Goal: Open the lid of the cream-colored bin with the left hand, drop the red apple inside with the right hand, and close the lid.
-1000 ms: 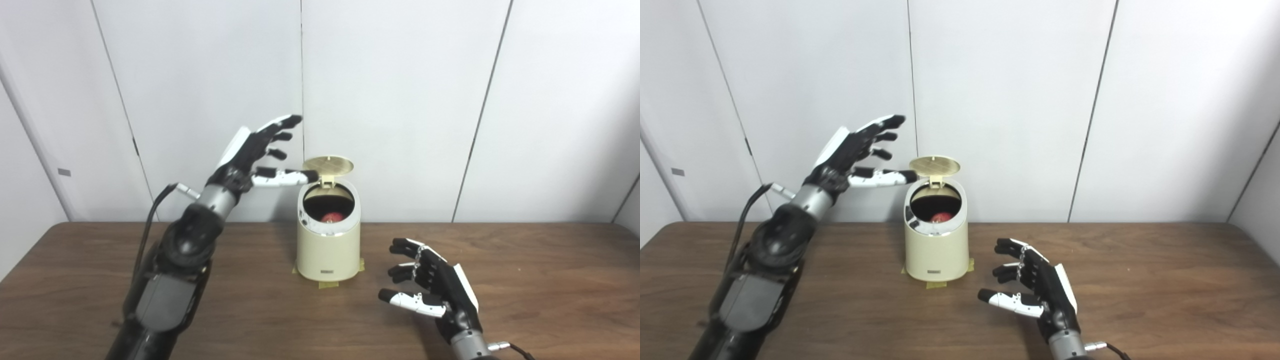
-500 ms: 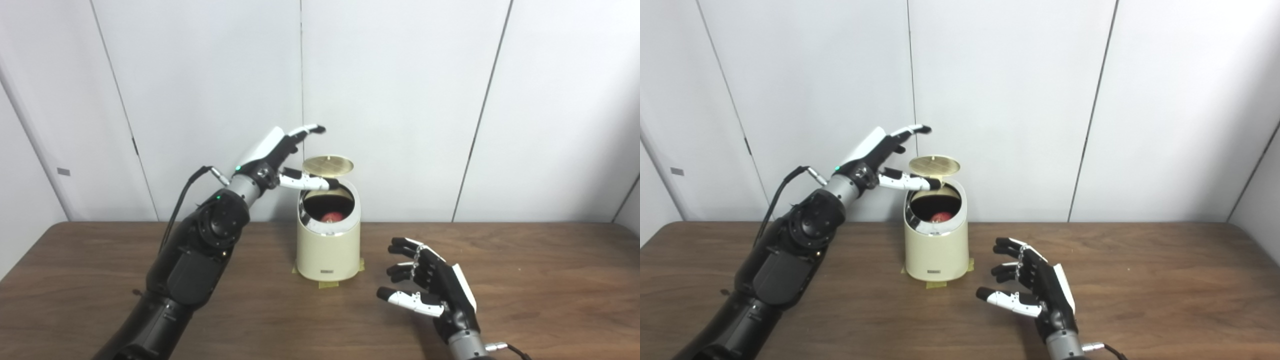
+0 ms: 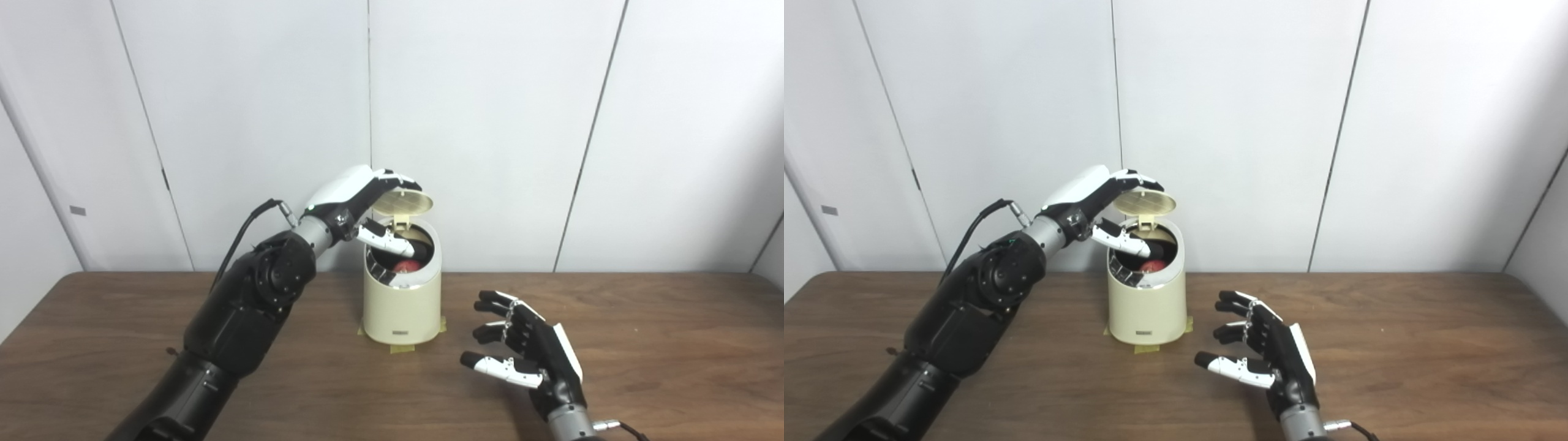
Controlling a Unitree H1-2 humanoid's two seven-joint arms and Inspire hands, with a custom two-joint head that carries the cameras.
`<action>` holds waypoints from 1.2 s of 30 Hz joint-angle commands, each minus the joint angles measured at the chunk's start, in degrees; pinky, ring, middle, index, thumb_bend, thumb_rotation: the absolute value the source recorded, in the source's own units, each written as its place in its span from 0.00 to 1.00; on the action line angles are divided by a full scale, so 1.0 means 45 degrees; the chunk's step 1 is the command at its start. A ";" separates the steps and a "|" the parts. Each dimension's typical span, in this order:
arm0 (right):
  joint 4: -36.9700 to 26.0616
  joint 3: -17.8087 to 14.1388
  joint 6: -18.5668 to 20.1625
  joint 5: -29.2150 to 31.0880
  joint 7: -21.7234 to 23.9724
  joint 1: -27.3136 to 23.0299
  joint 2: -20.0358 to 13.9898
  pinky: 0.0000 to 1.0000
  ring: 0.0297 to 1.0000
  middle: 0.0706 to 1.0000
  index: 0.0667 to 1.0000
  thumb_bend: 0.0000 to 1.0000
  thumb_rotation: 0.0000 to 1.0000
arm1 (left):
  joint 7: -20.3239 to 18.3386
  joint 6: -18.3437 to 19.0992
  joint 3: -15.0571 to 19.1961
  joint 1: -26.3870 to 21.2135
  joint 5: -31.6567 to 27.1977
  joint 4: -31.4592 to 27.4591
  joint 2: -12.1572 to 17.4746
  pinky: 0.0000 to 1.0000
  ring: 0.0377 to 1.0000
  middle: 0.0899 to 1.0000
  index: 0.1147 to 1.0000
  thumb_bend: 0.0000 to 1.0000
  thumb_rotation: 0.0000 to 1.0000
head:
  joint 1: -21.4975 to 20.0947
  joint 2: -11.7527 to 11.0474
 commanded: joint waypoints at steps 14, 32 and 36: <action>-0.0422 0.0079 -0.0257 -0.0178 -0.0052 -0.0446 0.0018 0.53 0.54 0.70 0.70 0.84 0.17 | -0.1222 0.0889 0.0077 -0.0289 0.0561 -0.2091 0.0817 1.00 0.96 0.84 0.79 1.00 0.41 | 0.0044 0.0145; -0.0411 0.0100 -0.0227 -0.0377 -0.0082 -0.0530 0.0090 0.56 0.52 0.70 0.70 0.84 0.17 | -0.2706 0.2312 -0.0007 0.0317 0.0965 -0.3747 0.1161 1.00 0.94 0.84 0.79 1.00 0.40 | 0.0037 0.0247; -0.0440 0.0106 -0.0209 -0.0429 -0.0118 -0.0543 0.0119 0.58 0.53 0.70 0.70 0.84 0.17 | -0.2825 0.2177 -0.0053 0.0465 0.0924 -0.3797 0.1167 1.00 0.95 0.84 0.79 1.00 0.40 | 0.0010 0.0276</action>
